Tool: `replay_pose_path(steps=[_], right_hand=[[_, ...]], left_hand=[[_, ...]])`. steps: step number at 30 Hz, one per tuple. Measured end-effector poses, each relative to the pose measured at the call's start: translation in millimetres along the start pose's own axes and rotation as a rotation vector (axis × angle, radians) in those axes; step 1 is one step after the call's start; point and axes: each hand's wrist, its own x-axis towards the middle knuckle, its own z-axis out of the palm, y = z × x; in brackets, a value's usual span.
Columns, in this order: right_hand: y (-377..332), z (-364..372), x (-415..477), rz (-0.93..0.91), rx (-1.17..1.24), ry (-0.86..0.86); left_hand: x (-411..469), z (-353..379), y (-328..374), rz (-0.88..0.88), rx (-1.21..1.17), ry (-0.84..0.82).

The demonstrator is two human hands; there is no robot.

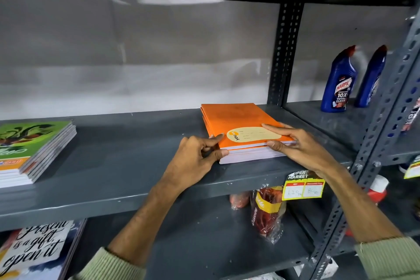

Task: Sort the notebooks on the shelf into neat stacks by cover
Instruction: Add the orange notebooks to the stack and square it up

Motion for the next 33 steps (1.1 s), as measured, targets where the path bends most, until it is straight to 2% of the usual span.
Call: replay_pose_path(steps=[9,13,16,18,20,22,25,28,33], right_hand=[[-2,-2,-5,0.008,0.034,0.021],[-5,-2,-6,0.016,0.041,0.014],[-8,-4,-7,0.011,0.182,-0.014],[-11,-7,-1,0.077,0.402,0.047],[-11,-13,14,0.187,0.553,0.146],[-8,-15,35,0.289,0.622,0.202],[-1,-6,57,0.423,0.585,0.193],[-2,3,61,0.512,0.555,0.074],[-6,-1,58,0.532,0.487,0.021]], left_hand=[[-5,1,7,0.057,0.052,0.001],[-4,1,6,0.027,0.062,-0.013],[-7,1,9,0.035,0.025,0.077],[-4,-1,9,-0.073,-0.121,0.237],[11,-2,8,-0.260,-0.384,0.369],[33,1,11,-0.465,-0.638,0.388],[56,15,19,-0.656,-0.814,0.314],[66,40,17,-0.651,-0.818,0.211],[74,49,9,-0.634,-0.777,0.231]])
